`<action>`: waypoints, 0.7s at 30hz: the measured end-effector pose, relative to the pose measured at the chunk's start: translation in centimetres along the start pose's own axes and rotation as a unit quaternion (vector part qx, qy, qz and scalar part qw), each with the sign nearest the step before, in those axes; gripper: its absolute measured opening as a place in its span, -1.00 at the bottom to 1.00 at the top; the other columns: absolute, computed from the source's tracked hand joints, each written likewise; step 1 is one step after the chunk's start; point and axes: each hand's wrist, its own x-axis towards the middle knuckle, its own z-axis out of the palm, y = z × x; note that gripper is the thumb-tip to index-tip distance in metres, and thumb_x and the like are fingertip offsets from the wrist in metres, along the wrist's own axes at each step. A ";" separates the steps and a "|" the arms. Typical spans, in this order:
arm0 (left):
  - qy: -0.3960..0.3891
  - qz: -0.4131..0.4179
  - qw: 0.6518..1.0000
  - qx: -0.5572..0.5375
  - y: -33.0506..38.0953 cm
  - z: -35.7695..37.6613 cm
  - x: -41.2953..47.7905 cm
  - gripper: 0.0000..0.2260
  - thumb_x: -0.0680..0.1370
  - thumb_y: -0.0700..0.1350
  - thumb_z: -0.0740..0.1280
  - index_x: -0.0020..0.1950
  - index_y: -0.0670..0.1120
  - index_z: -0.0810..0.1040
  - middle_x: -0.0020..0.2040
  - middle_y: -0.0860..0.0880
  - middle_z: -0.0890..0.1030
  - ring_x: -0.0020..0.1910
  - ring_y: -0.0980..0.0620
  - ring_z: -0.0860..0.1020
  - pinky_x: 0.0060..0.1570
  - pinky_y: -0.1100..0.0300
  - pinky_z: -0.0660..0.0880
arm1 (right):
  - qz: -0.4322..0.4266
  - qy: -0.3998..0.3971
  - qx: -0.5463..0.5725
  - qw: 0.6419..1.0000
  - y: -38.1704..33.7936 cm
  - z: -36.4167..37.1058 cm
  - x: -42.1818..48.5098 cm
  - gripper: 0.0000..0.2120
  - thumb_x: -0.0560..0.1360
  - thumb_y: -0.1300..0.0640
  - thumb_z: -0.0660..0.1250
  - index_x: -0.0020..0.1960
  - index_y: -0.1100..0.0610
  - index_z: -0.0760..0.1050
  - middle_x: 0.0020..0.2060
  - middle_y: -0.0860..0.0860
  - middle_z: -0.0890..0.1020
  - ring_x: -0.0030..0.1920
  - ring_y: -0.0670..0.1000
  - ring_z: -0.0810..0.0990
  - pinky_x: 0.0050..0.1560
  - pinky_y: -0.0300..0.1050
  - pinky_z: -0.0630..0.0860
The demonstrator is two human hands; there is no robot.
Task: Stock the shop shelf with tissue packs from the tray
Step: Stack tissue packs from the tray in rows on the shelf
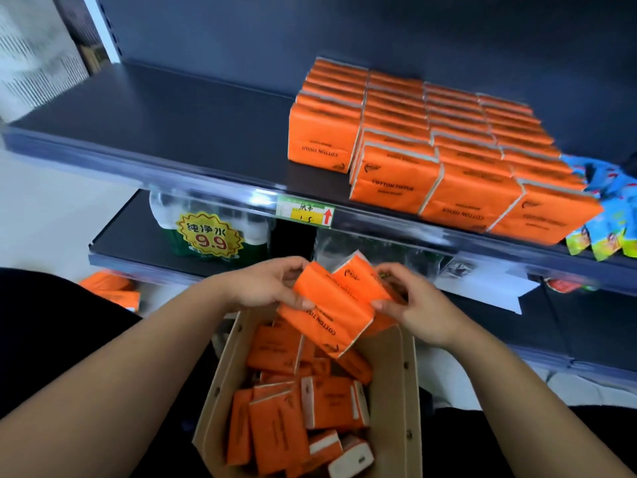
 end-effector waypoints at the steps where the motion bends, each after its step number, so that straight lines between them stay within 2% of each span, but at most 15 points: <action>1: 0.011 0.021 1.000 0.002 1.0 -0.3 -0.4 -0.55 0.46 -0.35 0.42 0.30 -0.19 0.40 0.17 -0.13 0.59 0.13 -0.06 0.60 0.12 -0.03 0.57 | -0.019 0.014 -0.007 1.000 -1.0 -0.7 -0.1 -0.63 0.50 0.16 0.42 0.19 -0.17 0.42 0.09 -0.20 0.58 0.09 -0.26 0.55 0.11 -0.24 0.48; 4: 0.034 0.085 0.996 -0.009 3.8 -1.3 -1.8 -0.56 0.44 -0.38 0.42 0.29 -0.19 0.43 0.12 -0.07 0.62 0.13 -0.09 0.61 0.08 0.02 0.59 | -0.075 0.053 -0.015 0.996 -4.4 -3.0 -0.1 -0.60 0.48 0.21 0.44 0.13 -0.21 0.42 0.10 -0.20 0.58 0.10 -0.29 0.54 0.13 -0.34 0.43; 8: 0.076 0.171 0.982 -0.012 7.2 -3.6 -3.4 -0.58 0.41 -0.41 0.42 0.23 -0.22 0.45 0.00 0.00 0.65 0.03 0.06 0.62 0.01 0.17 0.57 | -0.140 0.085 -0.042 0.986 -9.2 -5.7 0.6 -0.60 0.47 0.21 0.44 0.12 -0.21 0.42 0.07 -0.25 0.57 0.08 -0.31 0.53 0.13 -0.33 0.43; 10: 0.114 0.215 0.970 -0.029 8.6 -5.4 -4.0 -0.56 0.37 -0.32 0.50 0.20 -0.19 0.47 -0.01 -0.03 0.66 0.02 0.05 0.61 0.01 0.15 0.57 | -0.154 0.104 -0.043 0.982 -11.1 -6.8 1.2 -0.61 0.48 0.21 0.43 0.13 -0.19 0.42 0.02 -0.23 0.58 0.02 -0.31 0.54 0.06 -0.32 0.46; 12: 0.163 0.245 0.955 -0.047 9.8 -7.2 -4.3 -0.44 0.30 -0.13 0.58 0.23 -0.17 0.48 0.06 -0.11 0.66 0.05 -0.02 0.61 0.06 0.07 0.58 | -0.160 0.146 -0.052 0.975 -12.2 -7.6 2.0 -0.62 0.48 0.21 0.42 0.12 -0.18 0.41 -0.02 -0.22 0.58 -0.02 -0.26 0.56 0.05 -0.23 0.48; 14: 0.206 0.256 0.942 -0.063 10.7 -8.9 -4.0 -0.42 0.31 -0.08 0.58 0.25 -0.17 0.47 0.09 -0.14 0.65 0.08 -0.06 0.62 0.06 0.05 0.58 | -0.154 0.189 -0.065 0.968 -12.7 -8.1 2.7 -0.64 0.48 0.19 0.43 0.13 -0.14 0.39 -0.03 -0.21 0.58 0.02 -0.13 0.57 0.11 -0.09 0.49; 16: 0.235 0.258 0.935 -0.062 11.1 -10.4 -3.1 -0.55 0.40 -0.19 0.51 0.24 -0.16 0.48 0.08 -0.12 0.66 0.08 -0.04 0.63 0.04 0.12 0.57 | -0.141 0.214 -0.072 0.964 -12.8 -8.5 3.0 -0.64 0.48 0.18 0.43 0.14 -0.11 0.39 -0.01 -0.17 0.58 0.05 -0.04 0.58 0.14 -0.01 0.50; 21: 0.273 0.182 0.944 -0.026 10.5 -12.7 0.3 -0.57 0.40 -0.23 0.48 0.24 -0.14 0.49 0.12 -0.15 0.64 0.09 -0.05 0.63 0.21 -0.04 0.52 | -0.112 0.218 -0.077 0.966 -12.2 -9.1 2.9 -0.68 0.49 0.21 0.42 0.12 -0.08 0.42 0.01 -0.14 0.59 0.04 -0.05 0.59 0.06 -0.10 0.49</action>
